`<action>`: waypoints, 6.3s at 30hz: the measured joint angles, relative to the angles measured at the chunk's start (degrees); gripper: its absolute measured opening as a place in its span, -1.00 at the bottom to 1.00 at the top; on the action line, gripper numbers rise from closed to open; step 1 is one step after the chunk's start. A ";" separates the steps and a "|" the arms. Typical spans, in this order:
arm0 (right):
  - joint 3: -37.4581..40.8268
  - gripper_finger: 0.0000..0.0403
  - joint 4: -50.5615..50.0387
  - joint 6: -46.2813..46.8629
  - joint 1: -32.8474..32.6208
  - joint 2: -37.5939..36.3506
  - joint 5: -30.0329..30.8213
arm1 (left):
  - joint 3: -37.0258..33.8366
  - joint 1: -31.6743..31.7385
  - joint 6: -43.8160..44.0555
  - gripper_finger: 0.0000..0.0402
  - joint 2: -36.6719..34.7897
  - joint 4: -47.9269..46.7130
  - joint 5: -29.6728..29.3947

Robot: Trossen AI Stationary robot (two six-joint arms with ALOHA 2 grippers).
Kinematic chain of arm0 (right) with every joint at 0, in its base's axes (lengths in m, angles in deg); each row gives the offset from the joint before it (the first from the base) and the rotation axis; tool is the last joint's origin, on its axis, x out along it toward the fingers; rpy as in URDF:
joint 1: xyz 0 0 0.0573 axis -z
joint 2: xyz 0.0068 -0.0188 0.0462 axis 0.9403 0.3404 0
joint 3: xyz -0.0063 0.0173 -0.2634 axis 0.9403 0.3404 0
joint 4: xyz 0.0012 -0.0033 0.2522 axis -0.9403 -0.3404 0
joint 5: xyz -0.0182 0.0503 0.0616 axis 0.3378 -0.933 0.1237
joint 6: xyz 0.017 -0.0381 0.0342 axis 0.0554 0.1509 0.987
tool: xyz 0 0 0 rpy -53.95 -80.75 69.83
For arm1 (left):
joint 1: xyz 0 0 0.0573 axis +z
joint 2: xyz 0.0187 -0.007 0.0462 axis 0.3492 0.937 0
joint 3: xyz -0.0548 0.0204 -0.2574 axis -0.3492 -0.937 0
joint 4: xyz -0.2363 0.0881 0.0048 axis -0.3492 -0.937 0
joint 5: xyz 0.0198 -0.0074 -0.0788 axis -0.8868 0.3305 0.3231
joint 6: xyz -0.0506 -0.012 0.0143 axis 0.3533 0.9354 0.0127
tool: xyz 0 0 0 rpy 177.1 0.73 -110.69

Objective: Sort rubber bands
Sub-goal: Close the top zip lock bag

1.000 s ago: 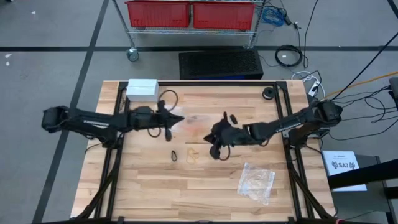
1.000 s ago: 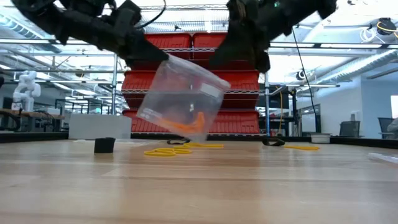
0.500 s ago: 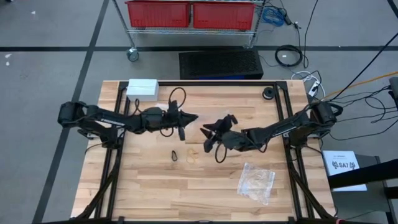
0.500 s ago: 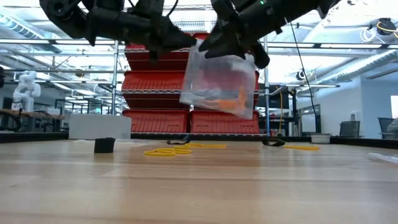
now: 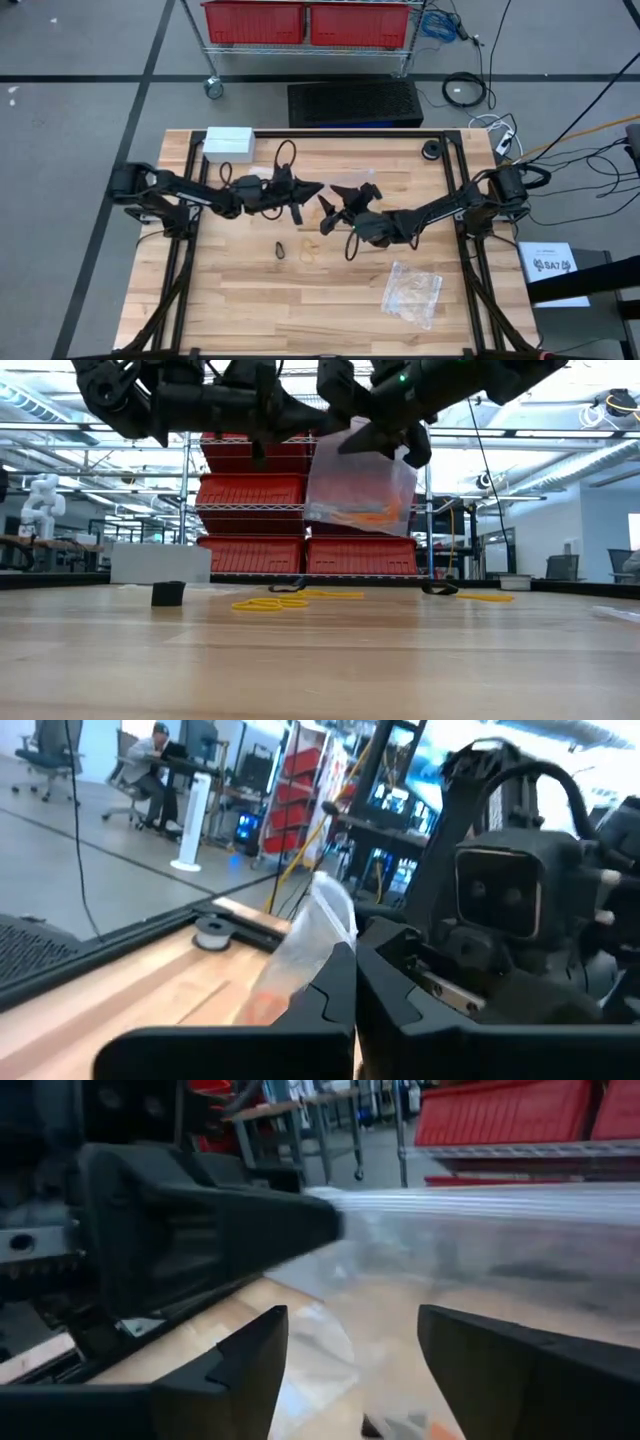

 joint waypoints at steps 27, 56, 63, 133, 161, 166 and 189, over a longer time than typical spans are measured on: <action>-2.93 -0.98 0.57 -10.56 0.47 0.02 7.83 | 1.27 0.59 1.51 -0.97 3.54 6.99 5.33; -2.91 -1.00 -14.52 -7.34 -1.93 -7.94 -8.84 | 1.02 10.50 -0.21 -0.14 -4.47 2.03 26.23; -2.89 -1.00 -24.49 -8.41 -1.88 -15.21 -26.80 | 0.35 17.70 -1.87 -0.13 -6.74 -9.32 37.89; -2.89 -1.00 -20.61 -25.18 -4.50 -23.04 -69.13 | 23.43 6.23 13.19 -0.19 23.69 13.33 61.67; -2.91 -0.67 -48.76 -4.95 2.60 -23.02 -55.30 | 18.53 18.03 16.44 -0.98 23.69 13.34 66.73; -2.91 -0.52 -50.45 -5.98 5.00 -23.02 -55.34 | 18.53 19.32 16.41 -0.98 23.69 13.33 69.38; -2.91 -0.05 -61.65 -12.47 20.60 -23.03 -50.24 | 18.51 26.94 16.37 -0.98 23.69 13.35 81.93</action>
